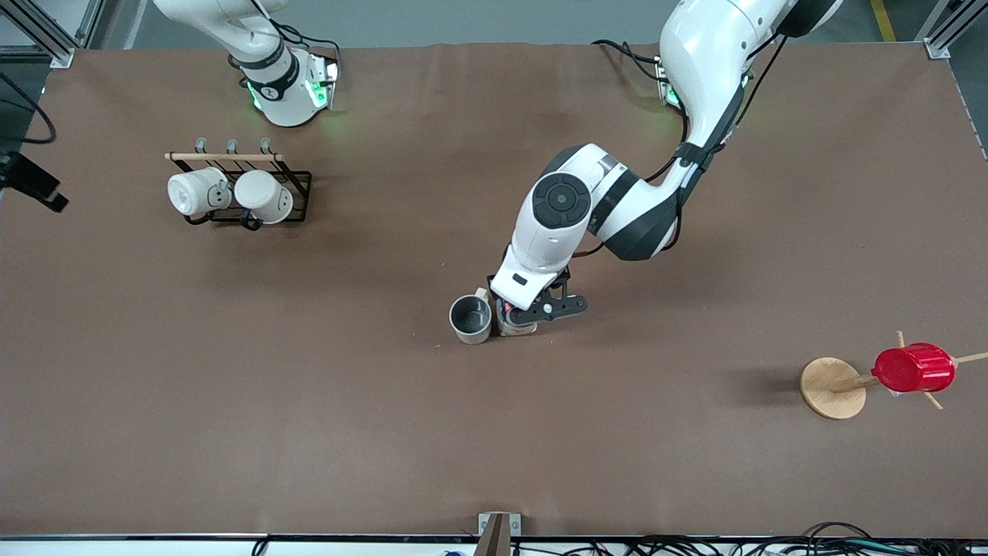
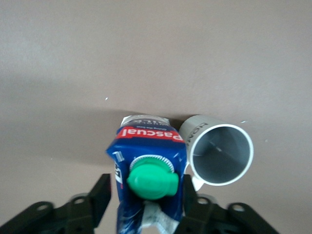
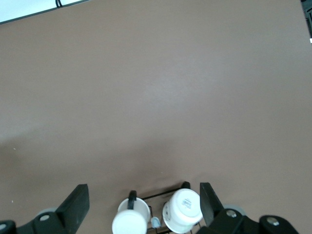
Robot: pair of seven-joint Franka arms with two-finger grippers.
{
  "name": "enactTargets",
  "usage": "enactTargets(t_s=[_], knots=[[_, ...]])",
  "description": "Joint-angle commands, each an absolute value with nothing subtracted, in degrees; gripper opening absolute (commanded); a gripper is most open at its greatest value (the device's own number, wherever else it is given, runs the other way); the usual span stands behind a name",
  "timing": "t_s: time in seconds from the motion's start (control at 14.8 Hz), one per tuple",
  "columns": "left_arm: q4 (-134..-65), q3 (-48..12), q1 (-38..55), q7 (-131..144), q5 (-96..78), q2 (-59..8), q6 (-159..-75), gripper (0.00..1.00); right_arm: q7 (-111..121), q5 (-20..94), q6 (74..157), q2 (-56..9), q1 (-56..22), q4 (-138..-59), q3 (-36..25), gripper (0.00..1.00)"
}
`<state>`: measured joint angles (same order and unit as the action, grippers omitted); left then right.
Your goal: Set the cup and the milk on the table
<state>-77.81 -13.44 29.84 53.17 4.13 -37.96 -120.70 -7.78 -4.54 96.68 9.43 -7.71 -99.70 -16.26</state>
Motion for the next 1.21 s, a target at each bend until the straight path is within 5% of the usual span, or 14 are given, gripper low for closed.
enactTargets(t_s=[0.0,0.54,0.81,1.15], knots=[[-76.73,-12.75,30.50,54.23,5.54,-36.83,-119.97,1.00,-5.28,-6.84,96.07,9.76,-5.98,-99.06,-15.29,1.00],[-77.17,-12.83,24.36,50.65,14.58,-29.02,-111.91,1.00,4.22,-4.76,95.80,5.38,-2.81,-93.00,-16.17,1.00],[-77.17,-13.53,15.23,37.73,13.89,-23.30,-105.58,1.00,4.39,-1.67,87.56,0.79,-2.99,-86.05,-16.17,1.00],[-77.17,-13.62,5.64,24.81,9.51,-16.89,-97.23,1.00,4.57,-1.76,86.39,2.28,-3.43,-90.69,-15.73,1.00]])
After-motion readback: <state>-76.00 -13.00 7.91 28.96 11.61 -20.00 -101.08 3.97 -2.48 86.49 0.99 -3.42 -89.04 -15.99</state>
